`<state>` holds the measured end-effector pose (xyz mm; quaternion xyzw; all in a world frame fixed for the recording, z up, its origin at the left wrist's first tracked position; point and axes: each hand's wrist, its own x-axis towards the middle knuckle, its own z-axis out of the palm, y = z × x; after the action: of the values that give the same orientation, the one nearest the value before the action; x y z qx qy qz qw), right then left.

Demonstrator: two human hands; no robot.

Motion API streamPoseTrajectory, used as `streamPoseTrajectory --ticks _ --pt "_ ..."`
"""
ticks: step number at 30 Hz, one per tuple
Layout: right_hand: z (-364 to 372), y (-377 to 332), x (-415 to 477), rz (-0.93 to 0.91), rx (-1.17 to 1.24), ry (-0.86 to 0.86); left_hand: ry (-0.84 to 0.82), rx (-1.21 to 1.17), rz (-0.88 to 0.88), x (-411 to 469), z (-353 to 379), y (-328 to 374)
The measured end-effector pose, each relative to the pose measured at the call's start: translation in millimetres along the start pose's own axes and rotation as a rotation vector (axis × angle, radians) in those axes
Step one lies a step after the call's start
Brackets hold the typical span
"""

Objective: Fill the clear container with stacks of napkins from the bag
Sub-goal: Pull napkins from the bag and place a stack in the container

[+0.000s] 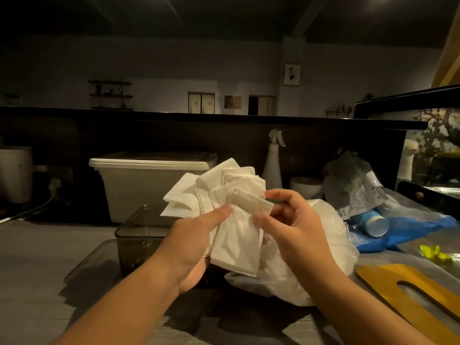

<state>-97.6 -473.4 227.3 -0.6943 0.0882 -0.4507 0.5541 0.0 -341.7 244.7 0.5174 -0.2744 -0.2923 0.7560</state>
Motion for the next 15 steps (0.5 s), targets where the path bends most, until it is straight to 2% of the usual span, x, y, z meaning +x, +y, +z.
streamPoseTrajectory --ticks 4,9,15 --pt "-9.4 -7.5 -3.0 -0.188 -0.068 0.083 -0.038 -0.001 -0.006 0.0 -0.6 0.9" --pt "-13.8 -17.1 -4.0 -0.373 -0.329 0.001 -0.025 -0.042 0.001 0.1 -2.0 0.7" --pt "-18.1 -22.0 -1.5 -0.324 -0.317 -0.066 -0.087 -0.034 -0.011 -4.0 0.6 0.6"
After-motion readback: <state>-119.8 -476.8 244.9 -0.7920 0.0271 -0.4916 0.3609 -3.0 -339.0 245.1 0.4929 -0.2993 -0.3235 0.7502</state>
